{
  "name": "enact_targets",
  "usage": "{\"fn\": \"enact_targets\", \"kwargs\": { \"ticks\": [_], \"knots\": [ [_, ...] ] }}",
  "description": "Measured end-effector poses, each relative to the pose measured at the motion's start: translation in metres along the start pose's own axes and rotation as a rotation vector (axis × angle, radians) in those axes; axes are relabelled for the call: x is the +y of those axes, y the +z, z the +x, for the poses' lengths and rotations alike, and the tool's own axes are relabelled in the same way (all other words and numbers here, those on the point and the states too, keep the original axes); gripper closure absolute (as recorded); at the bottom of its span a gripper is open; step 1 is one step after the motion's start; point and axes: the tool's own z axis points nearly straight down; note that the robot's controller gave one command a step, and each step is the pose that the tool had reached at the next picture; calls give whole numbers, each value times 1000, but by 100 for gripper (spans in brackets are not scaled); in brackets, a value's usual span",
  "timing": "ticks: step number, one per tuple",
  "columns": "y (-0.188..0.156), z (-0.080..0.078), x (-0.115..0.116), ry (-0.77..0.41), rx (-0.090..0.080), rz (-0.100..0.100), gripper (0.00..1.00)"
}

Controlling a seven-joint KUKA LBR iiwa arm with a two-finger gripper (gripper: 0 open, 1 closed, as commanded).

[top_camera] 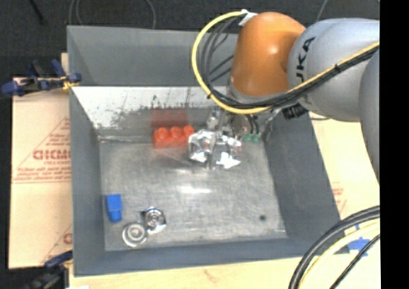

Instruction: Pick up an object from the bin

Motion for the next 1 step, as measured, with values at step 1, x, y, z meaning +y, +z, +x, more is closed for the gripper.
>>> {"fn": "enact_targets", "kwargs": {
  "ticks": [1],
  "knots": [
    [-83, 4, -2, 14, 2, -3, 100]
  ]
}}
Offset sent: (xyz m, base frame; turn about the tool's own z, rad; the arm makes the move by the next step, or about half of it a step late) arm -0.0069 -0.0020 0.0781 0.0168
